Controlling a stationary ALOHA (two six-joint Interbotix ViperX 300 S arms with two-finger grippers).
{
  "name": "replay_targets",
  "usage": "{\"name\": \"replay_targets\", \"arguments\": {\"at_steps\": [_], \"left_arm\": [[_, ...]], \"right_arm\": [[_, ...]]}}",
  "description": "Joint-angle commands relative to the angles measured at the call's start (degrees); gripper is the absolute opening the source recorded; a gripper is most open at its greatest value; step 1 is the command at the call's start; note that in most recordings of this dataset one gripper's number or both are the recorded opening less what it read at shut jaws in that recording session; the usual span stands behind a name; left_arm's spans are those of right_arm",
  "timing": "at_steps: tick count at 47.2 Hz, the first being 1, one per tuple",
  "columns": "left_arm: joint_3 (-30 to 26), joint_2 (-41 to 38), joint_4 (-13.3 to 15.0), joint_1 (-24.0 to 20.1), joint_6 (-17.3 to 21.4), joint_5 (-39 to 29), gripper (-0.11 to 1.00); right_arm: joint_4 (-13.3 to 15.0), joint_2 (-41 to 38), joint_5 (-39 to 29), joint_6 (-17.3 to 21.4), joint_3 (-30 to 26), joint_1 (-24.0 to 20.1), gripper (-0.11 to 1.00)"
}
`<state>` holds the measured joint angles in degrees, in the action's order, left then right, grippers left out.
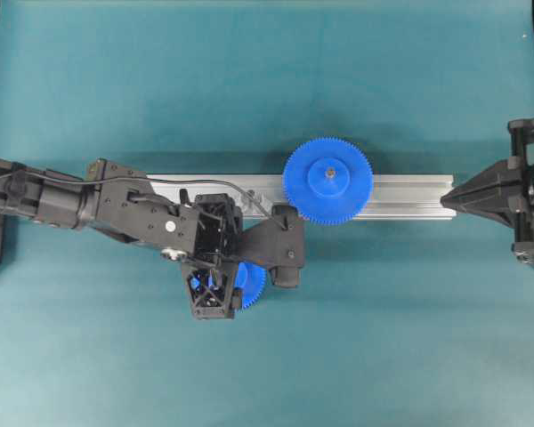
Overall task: Find the location of the shaft and insert the small gear.
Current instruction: 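Close the left gripper on the gear hub and lift it, then carry the held gear toward the empty shaft on the rail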
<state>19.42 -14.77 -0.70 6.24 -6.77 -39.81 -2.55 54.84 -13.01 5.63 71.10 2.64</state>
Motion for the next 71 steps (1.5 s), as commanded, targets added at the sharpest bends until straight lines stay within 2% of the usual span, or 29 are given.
{"name": "replay_targets", "arguments": {"at_steps": [1,12,16,22,60,71], "left_arm": [[-0.6,0.4,-0.2,-0.1,-0.1,0.3,0.93],[-0.4,-0.4,-0.2,-0.1,-0.6,-0.6,0.89],[-0.4,-0.5,-0.1,-0.1,-0.6,-1.4,0.82],[-0.4,-0.4,-0.2,-0.1,-0.4,-3.0,0.65],[-1.1,2.1,-0.5,-0.1,0.5,-3.4,0.65],[-3.2,4.5,-0.5,-0.2,0.7,-7.7,0.65]], "right_arm": [[0.0,-0.5,0.6,0.6,-0.6,0.1,0.04],[0.0,-0.5,0.6,0.6,-0.6,0.1,0.04],[0.0,-0.5,0.6,0.6,-0.7,0.1,0.04],[0.0,-0.4,0.6,0.6,-0.7,0.1,0.04],[0.0,-0.4,0.6,0.6,-0.7,0.1,0.04],[0.0,-0.5,0.6,0.6,-0.6,0.1,0.04]]}}
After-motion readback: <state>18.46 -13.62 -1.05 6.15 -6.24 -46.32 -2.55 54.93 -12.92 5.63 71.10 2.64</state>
